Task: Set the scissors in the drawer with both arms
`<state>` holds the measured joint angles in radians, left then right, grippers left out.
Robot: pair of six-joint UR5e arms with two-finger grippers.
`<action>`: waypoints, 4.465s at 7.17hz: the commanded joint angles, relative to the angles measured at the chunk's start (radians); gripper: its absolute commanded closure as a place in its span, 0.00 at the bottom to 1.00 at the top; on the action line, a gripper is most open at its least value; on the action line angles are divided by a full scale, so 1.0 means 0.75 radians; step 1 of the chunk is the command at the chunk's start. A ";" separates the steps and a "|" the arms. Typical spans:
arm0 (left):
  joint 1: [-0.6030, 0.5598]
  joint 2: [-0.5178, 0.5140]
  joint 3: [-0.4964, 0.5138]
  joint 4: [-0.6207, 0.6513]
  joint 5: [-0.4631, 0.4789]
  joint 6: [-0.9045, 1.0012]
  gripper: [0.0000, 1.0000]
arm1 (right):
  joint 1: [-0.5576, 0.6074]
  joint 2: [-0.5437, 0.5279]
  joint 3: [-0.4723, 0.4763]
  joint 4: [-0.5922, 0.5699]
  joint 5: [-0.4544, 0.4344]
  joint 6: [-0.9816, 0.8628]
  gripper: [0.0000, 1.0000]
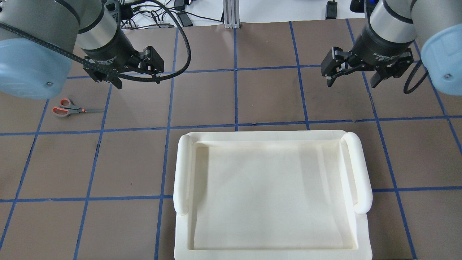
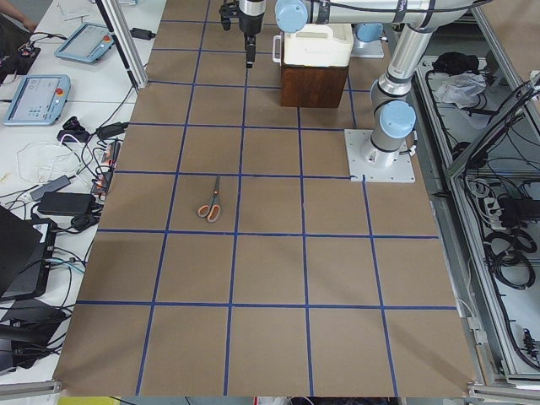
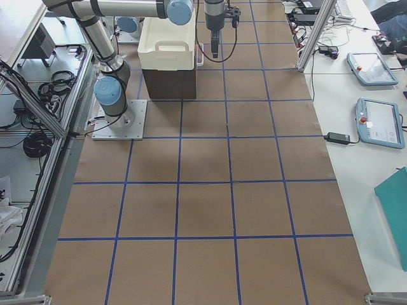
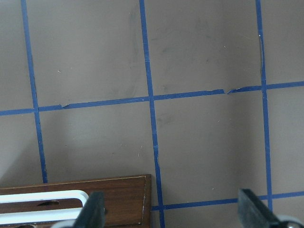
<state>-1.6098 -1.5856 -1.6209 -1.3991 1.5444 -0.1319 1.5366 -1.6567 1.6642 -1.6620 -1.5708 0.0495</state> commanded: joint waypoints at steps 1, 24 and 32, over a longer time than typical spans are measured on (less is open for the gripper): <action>0.003 -0.003 0.014 -0.014 0.000 0.014 0.00 | 0.001 0.000 0.000 0.001 0.002 -0.001 0.00; 0.723 -0.723 -0.107 0.880 0.090 3.080 0.10 | 0.369 0.704 -0.415 0.504 0.237 -1.915 0.04; 0.762 -0.770 -0.087 0.871 0.027 2.972 0.22 | 0.438 0.806 -0.450 0.476 0.198 -1.899 0.08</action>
<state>-1.0352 -2.1599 -1.6851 -0.7444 1.5659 2.0941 1.8407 -1.0578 1.3228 -1.3010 -1.4121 -1.3766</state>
